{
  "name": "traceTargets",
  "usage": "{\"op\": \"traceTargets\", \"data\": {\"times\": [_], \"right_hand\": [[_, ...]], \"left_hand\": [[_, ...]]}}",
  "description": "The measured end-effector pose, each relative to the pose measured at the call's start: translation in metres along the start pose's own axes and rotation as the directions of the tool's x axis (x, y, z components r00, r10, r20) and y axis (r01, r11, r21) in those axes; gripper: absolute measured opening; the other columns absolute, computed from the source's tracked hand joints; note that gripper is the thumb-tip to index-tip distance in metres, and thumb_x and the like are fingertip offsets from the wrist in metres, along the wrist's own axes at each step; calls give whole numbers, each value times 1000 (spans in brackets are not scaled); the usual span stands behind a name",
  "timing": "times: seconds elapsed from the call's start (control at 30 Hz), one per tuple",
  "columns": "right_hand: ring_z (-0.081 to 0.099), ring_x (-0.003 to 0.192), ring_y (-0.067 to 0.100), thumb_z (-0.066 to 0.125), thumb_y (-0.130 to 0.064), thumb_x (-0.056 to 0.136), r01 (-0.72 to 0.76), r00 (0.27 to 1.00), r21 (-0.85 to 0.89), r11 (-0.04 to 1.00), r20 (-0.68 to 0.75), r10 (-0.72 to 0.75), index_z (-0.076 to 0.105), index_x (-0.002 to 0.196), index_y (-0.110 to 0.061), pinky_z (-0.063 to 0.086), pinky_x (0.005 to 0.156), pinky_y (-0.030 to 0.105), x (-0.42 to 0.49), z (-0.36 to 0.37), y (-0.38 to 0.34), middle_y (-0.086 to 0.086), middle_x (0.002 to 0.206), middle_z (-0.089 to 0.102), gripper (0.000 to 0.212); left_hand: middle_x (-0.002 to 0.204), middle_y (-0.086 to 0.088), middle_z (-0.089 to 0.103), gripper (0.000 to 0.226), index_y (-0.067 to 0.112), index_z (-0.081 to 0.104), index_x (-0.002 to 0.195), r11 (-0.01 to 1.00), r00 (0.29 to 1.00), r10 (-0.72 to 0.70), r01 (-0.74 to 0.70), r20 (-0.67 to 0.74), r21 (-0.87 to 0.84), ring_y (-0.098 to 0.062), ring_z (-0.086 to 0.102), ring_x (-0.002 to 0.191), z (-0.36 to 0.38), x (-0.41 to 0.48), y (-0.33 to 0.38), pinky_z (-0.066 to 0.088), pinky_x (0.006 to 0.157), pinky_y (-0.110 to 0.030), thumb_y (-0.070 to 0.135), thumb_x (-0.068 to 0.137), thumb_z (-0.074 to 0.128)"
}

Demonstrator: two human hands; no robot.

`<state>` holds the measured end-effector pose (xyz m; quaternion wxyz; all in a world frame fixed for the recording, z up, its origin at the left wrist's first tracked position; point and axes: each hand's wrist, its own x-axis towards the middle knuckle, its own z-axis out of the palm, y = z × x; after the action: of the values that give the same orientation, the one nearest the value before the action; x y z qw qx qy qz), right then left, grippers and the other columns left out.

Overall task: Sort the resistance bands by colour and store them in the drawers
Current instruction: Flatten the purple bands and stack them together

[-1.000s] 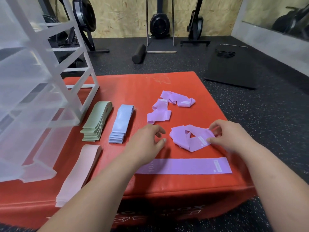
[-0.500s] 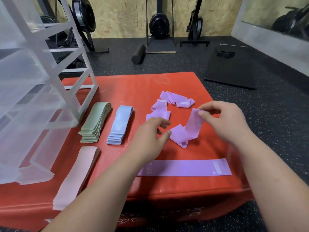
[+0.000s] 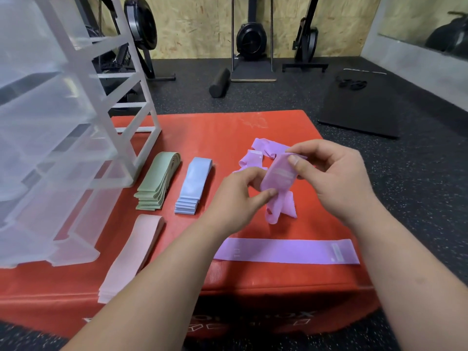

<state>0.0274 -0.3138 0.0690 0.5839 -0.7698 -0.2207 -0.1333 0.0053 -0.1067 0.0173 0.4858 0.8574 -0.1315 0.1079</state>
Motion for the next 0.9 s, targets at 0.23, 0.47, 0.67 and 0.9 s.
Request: {"op": "traceTargets", "data": {"times": [0.23, 0.47, 0.67, 0.9], "right_hand": [[72, 89, 19, 72, -8, 97, 39, 984, 96, 995, -179, -22, 78, 104, -17, 62, 86, 44, -5, -1, -12, 10, 101, 78, 13], [73, 83, 13, 69, -12, 100, -71, 929, 155, 985, -349, 122, 77, 109, -11, 62, 74, 28, -7, -16, -3, 5, 98, 78, 12], [75, 82, 15, 69, -16, 99, -241, 819, 248, 938, -466, 334, 77, 107, -17, 63, 73, 30, -5, -37, 27, 4, 91, 77, 11], [77, 81, 17, 71, -17, 97, -436, 692, 313, 844, -483, 536, 76, 109, -16, 62, 73, 32, -2, -66, 74, 3, 94, 78, 12]], "left_hand": [[67, 16, 54, 47, 37, 41, 64, 952, 1000, 1, -11, 30, 306, -5, 49, 78, -10, -8, -16, 37, 66, -23, 30, 90, 79], [83, 6, 62, 22, 28, 57, 82, 905, 999, -36, 32, 1, 424, -27, 50, 91, -13, -8, -31, 46, 79, -44, 39, 91, 74], [86, 11, 73, 12, 26, 70, 92, 913, 982, -183, 154, 41, 379, -11, 66, 78, -23, -9, -53, 54, 77, -34, 18, 85, 75], [79, 0, 73, 13, 19, 73, 99, 930, 935, -349, 354, 68, -100, -16, 61, 65, -28, -3, -51, 54, 67, -35, 22, 91, 82]]}}
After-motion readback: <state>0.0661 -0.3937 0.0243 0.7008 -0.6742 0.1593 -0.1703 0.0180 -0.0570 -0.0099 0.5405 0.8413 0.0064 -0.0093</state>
